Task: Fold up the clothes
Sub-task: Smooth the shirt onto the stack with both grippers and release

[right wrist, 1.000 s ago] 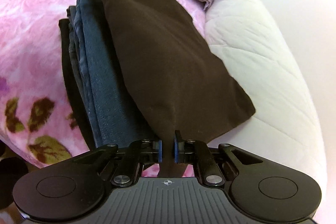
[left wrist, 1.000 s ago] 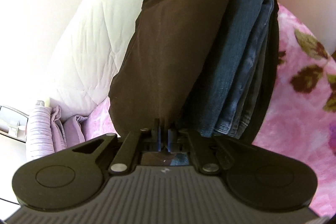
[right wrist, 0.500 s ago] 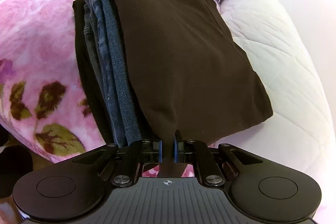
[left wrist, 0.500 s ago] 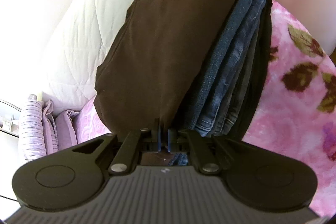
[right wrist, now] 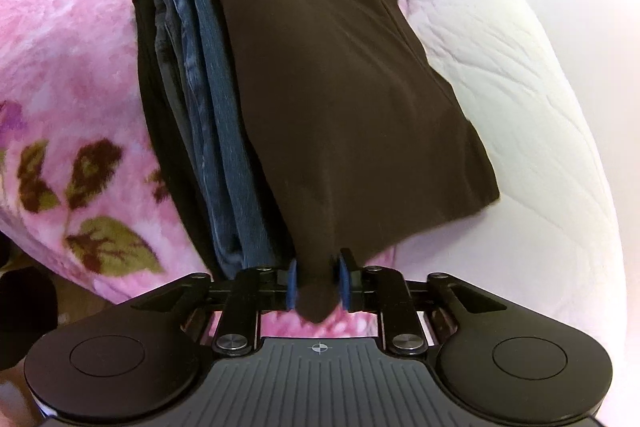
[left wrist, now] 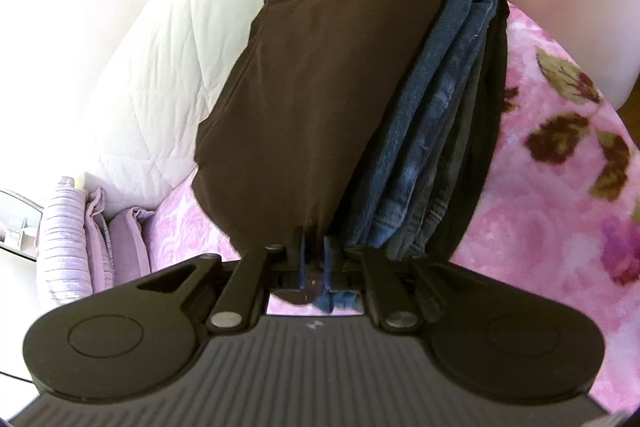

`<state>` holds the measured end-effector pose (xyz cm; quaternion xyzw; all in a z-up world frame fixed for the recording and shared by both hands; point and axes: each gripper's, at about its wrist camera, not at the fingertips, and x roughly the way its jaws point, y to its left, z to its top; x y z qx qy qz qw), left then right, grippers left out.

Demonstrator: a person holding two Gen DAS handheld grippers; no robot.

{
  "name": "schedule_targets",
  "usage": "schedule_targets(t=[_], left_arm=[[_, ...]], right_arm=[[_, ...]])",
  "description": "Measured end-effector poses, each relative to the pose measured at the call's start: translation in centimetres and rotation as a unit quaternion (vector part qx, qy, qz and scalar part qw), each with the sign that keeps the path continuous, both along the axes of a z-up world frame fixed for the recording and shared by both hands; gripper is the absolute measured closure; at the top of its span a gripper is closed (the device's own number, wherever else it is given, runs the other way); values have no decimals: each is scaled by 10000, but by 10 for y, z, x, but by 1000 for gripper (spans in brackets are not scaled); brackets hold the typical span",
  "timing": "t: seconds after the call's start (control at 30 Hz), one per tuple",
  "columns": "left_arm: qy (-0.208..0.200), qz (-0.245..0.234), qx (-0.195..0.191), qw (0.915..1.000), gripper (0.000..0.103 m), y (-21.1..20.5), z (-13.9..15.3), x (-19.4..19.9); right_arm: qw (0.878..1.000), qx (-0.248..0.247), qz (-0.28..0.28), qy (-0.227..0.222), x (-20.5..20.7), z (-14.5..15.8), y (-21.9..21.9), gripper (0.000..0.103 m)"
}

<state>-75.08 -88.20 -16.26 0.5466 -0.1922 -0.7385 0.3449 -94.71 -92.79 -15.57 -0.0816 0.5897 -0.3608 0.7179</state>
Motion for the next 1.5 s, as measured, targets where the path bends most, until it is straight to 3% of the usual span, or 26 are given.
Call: schedule_targets(t=[0.23,0.43,0.53,0.63,0.77,1.1,1.3,1.5], left_arm=[[263,50,-188,9995,94,11,22,13],[771,546,-109,9955,94,-13,34,13],[662,756,215,9947,94,-33,15,9],[494,646,324,9962,101,-39,-3,5],[462,617,438,9961,98,-42,6,2],[1085,954,347,9889,97,-74,47,-10],[1338,1035,487,9844,97,-122,48,-36],[820,1102,875,9867,97,-142,8,-43]], right_arm=[[9988,136,-437,-196,-3,8,8,78],[9968,105,-588,-530,7,20,11,77],[9939,-18,-716,-839,12,26,5,77],[9890,229,-992,-1069,14,18,-9,77],[9850,576,-1156,-1147,11,10,-21,77],[9735,557,-1390,-1728,0,63,-33,77],[9643,313,-1705,-2003,-11,56,-98,77],[9553,356,-2128,-2022,-25,19,-187,77]])
